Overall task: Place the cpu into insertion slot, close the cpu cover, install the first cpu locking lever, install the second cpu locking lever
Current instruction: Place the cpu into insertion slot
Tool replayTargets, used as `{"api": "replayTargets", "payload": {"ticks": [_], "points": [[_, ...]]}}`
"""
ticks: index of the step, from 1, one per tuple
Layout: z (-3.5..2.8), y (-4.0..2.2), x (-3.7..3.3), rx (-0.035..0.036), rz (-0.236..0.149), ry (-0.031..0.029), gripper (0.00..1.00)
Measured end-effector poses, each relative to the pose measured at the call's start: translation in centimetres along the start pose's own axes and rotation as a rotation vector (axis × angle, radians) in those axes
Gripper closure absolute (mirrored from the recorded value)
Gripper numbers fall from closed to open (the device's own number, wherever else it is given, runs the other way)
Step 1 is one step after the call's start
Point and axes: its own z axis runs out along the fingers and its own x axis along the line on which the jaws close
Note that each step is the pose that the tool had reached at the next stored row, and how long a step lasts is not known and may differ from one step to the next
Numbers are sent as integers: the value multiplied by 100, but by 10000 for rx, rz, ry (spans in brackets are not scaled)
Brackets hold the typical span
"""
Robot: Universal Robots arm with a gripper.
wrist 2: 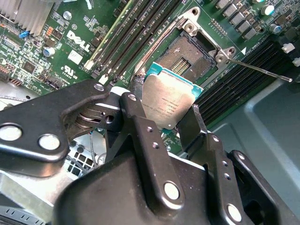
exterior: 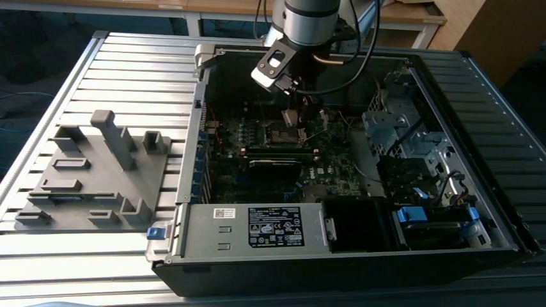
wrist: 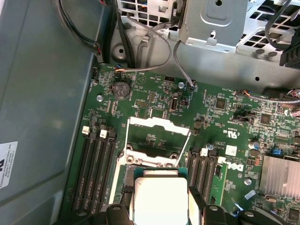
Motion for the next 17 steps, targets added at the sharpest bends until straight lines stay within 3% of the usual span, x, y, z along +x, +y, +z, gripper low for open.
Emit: {"api": "replayTargets", "payload": {"ticks": [3,9,12,17], "points": [[10,-1,1,1,0,-13,46],[54,-20,4,21,14,-152,46],[68,-27,5,27,361,-174,46],[85,-29,5,43,1259,-227,46]]}}
